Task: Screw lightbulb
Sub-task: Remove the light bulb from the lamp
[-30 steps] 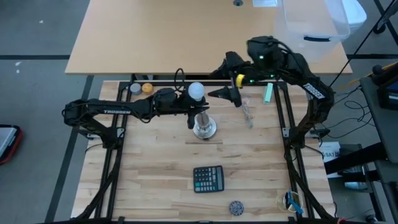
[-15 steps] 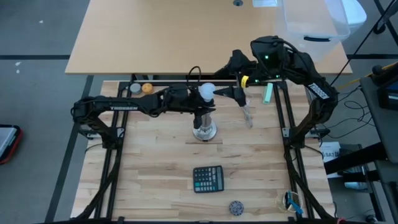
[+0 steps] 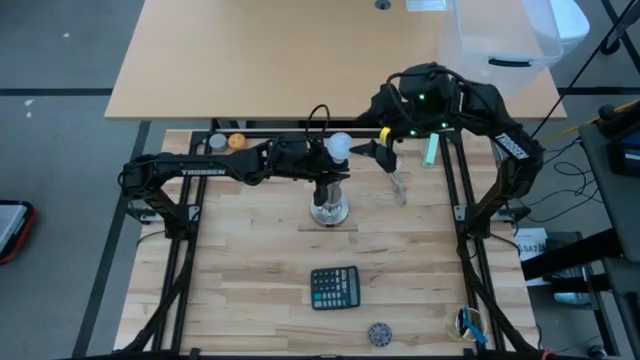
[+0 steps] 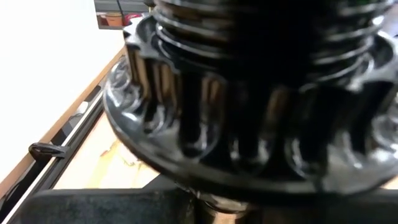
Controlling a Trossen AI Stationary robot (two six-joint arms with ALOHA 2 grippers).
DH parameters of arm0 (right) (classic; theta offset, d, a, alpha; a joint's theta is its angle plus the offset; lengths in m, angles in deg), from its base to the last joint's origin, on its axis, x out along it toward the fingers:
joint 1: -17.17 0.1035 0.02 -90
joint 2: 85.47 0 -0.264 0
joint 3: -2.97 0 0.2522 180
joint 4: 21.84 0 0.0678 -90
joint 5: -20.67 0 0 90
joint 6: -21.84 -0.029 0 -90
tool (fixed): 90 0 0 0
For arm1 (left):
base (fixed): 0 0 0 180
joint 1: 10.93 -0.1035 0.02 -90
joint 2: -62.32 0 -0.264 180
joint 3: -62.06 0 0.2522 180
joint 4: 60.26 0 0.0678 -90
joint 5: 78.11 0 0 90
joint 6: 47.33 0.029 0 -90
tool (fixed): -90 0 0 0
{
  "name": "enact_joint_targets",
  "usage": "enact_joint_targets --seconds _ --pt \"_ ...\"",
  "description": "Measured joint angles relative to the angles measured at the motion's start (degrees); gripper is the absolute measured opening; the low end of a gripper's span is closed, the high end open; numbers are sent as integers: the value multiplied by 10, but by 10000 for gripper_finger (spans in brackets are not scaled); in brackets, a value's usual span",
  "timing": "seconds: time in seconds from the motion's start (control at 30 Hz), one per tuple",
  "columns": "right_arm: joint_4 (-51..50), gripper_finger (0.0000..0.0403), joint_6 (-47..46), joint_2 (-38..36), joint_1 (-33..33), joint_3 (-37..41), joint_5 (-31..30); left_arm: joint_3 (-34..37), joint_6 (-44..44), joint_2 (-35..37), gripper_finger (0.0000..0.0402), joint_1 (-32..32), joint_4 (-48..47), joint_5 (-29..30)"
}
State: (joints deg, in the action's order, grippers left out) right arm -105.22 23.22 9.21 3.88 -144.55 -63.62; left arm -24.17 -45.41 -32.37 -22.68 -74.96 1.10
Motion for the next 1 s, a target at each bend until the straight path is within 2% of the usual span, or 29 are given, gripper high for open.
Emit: enact_joint_targets --seconds 0.23,0.57,1.0 --pt "12 336 4 0 0 0 0 2 12 -2 65 2 42 4" --pt "13 336 4 0 0 0 0 2 6 4 145 6 52 26" --pt "35 336 7 -2 0 0 1 3 16 62 200 5 36 42"
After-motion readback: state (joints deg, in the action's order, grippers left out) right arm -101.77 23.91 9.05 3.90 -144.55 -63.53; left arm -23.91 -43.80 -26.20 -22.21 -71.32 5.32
